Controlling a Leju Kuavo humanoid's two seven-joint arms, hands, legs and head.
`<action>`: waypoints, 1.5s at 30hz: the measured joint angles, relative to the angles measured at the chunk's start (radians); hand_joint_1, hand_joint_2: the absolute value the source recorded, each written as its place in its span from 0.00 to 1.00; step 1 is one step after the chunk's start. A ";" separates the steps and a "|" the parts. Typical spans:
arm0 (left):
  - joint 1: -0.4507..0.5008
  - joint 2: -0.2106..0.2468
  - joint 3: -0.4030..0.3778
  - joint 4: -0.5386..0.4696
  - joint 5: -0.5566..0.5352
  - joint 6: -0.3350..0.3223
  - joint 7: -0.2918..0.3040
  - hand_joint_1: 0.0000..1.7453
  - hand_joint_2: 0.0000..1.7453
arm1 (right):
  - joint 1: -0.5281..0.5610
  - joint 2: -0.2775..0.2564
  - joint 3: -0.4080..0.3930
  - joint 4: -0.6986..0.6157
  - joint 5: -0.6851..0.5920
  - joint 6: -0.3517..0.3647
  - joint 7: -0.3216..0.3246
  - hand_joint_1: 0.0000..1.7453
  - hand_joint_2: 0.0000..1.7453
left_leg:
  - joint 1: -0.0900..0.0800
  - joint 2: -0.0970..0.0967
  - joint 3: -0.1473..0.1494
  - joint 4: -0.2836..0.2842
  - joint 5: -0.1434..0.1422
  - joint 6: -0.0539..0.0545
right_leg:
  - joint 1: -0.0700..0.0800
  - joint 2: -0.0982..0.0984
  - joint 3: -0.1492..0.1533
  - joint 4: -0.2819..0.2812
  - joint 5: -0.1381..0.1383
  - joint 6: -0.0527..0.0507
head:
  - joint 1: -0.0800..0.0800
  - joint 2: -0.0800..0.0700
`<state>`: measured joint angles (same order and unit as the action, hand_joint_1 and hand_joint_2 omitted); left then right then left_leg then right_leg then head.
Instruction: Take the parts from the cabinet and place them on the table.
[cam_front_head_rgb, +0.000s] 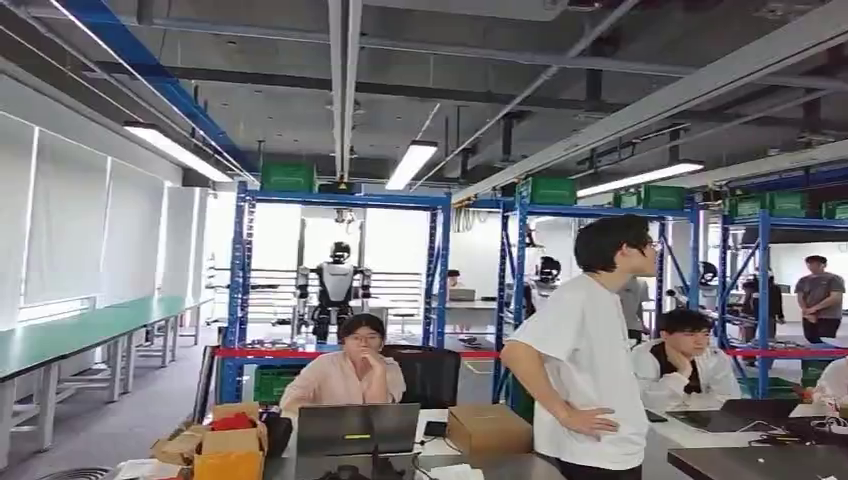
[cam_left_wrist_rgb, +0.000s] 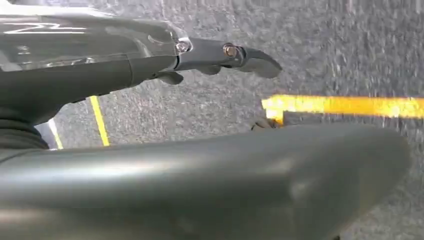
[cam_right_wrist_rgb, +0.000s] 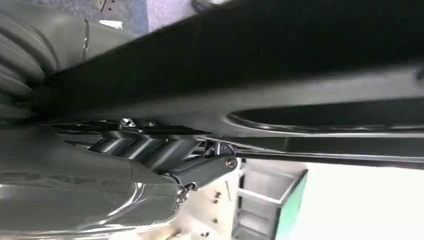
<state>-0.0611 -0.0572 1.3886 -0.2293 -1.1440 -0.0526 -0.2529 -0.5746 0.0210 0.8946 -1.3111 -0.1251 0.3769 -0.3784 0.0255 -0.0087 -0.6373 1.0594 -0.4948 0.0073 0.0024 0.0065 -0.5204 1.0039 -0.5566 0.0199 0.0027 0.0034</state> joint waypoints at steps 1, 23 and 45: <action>0.001 0.000 0.000 0.000 -0.001 0.000 0.000 0.00 1.00 | 0.001 0.000 -0.002 -0.004 0.005 -0.003 -0.003 1.00 1.00 | 0.003 0.000 0.011 -0.004 -0.004 0.007 | -0.002 -0.001 0.004 0.009 -0.012 0.006 | 0.000 0.000; 0.004 -0.008 0.000 0.000 -0.015 -0.003 -0.003 0.00 1.00 | 0.116 -0.032 -0.110 -0.124 -0.021 0.052 -0.072 1.00 1.00 | 0.000 0.002 -0.062 0.197 -0.093 -0.018 | 0.001 -0.001 -0.020 -0.041 0.057 -0.033 | 0.003 0.000; 0.004 -0.017 0.000 0.001 -0.029 -0.003 -0.001 0.00 1.00 | 0.108 -0.011 -0.113 -0.108 -0.018 0.053 -0.065 1.00 1.00 | 0.012 -0.010 0.104 -0.036 -0.067 -0.004 | 0.037 0.001 -0.143 0.058 0.120 -0.056 | 0.001 0.001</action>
<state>-0.0575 -0.0740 1.3890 -0.2285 -1.1730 -0.0557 -0.2541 -0.4669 0.0095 0.7820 -1.4195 -0.1427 0.4299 -0.4433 0.0378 -0.0183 -0.5332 1.0235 -0.5621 0.0029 0.0397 0.0075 -0.6636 1.0615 -0.4362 -0.0360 0.0038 0.0042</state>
